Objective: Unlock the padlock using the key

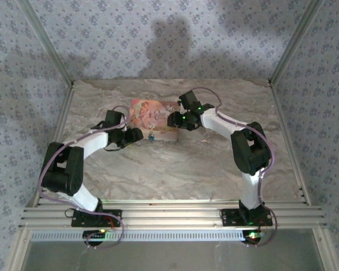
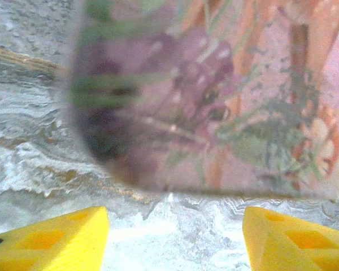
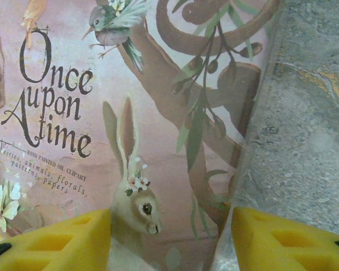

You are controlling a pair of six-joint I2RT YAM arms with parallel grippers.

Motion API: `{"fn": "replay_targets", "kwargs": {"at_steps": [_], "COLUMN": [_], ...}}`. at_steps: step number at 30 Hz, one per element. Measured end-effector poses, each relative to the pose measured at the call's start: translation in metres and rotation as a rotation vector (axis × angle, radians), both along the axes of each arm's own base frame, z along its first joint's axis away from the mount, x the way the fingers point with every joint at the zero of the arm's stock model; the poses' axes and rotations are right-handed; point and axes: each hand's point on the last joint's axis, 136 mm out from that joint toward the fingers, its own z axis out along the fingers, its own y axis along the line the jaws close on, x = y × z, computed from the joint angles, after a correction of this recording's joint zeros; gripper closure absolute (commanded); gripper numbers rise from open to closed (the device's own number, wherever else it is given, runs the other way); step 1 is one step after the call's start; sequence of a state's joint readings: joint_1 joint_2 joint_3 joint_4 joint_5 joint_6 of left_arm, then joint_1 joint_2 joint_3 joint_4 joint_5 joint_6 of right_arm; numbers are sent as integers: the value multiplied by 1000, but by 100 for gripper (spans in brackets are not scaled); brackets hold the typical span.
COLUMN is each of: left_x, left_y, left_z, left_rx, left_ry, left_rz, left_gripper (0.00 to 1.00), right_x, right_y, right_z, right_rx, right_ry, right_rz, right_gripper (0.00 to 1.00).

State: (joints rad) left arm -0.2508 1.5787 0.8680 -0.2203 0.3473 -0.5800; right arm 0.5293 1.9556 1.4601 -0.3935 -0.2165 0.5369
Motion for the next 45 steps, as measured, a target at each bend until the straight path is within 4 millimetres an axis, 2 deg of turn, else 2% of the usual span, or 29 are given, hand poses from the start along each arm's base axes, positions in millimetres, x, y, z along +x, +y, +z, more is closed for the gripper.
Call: {"fn": "replay_targets", "kwargs": {"at_steps": [6,10,12,15,17,21,23,29,33,36,39,42,43,45], "left_x": [-1,10,20,35,46,59,60,53,52,54,51,45,42,35], "left_y": [25,46,49,41,33,16,5,-26,-25,-19,-10,-5,-8,-20], "left_z": [23,33,42,52,52,33,26,27,28,32,48,73,82,96], "left_rx": [55,75,68,31,2,-32,-53,-52,-27,17,62,104,116,133], "left_ry": [-58,-56,-74,-94,-94,-42,-25,-36,-34,-39,-69,-128,-154,-197], "left_rz": [39,72,76,56,36,-7,-30,-95,-91,-81,-70,-68,-76,-105], "left_gripper": [33,32,32,32,33,36,36,34,31,29,29,29,30,30], "right_x": [-2,-2,-3,-2,-2,0,0,-3,-7,-14,-16,-25,-31,-47], "right_y": [-5,-8,-11,-17,-22,-31,-34,-41,-48,-57,-74,-104,-115,-137], "right_z": [0,0,1,1,1,1,1,0,3,14,43,74,80,79], "right_rx": [-13,-16,-21,-33,-44,-59,-67,-82,-102,-121,-115,-101,-99,-107], "right_ry": [12,20,27,39,49,75,81,102,116,118,62,0,-13,-14], "right_rz": [-3,0,4,7,12,23,30,42,44,34,-2,-70,-95,-143], "right_gripper": [40,40,40,40,40,39,39,36,32,32,31,31,30,30]}}
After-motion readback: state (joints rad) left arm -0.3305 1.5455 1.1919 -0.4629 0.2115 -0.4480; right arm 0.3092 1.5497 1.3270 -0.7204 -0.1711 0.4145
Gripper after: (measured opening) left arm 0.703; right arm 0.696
